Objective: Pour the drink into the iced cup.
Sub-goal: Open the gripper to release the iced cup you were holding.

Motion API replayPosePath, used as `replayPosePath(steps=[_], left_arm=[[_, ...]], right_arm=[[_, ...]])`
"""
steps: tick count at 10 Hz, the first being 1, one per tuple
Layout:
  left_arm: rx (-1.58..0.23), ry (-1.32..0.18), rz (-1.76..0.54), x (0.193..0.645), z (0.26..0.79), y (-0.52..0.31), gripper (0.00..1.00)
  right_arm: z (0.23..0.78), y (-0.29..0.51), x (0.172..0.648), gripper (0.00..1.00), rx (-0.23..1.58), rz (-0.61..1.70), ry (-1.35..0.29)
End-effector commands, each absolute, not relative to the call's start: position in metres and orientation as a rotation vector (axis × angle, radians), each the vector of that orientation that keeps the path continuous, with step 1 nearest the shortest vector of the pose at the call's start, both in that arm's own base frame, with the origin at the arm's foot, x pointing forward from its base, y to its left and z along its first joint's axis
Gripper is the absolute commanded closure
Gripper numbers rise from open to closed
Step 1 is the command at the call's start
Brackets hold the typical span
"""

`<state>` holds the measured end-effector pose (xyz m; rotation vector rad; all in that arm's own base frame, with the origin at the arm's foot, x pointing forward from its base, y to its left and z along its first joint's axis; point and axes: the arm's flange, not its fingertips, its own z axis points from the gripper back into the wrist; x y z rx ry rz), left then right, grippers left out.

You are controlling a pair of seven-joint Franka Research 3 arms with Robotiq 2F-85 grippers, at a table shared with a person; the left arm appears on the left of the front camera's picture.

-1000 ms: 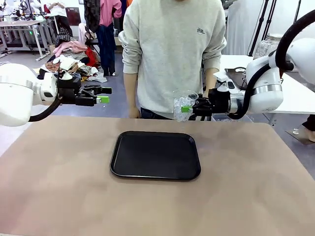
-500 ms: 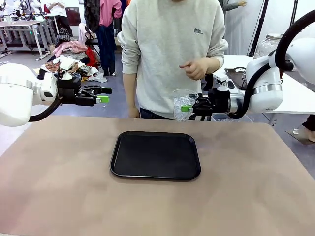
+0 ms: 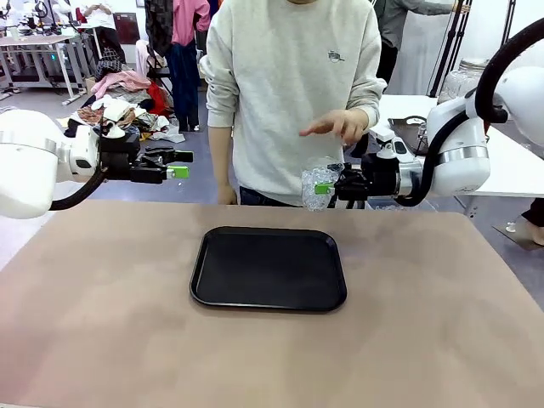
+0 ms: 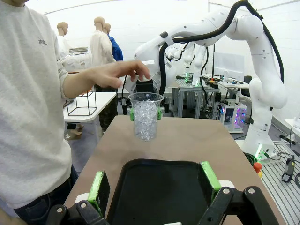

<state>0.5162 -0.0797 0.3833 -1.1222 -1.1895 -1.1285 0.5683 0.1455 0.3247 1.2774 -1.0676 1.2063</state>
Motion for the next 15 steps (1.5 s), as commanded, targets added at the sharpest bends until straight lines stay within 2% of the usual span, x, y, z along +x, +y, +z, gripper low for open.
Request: replayPosePath(steps=[1,15], left_arm=[[-1.119,-1.201,-1.119,0.5172,0.3855,-0.0809,0.00],[-1.119,-1.201,-1.119,0.5172,0.3855,-0.0809,0.00]], right_arm=[[0.3348,0.1456,0.5782,0.35,1.298,1.200,-1.030],[0.3354,0.1521,0.5793,0.35,1.289,1.212,-1.017]])
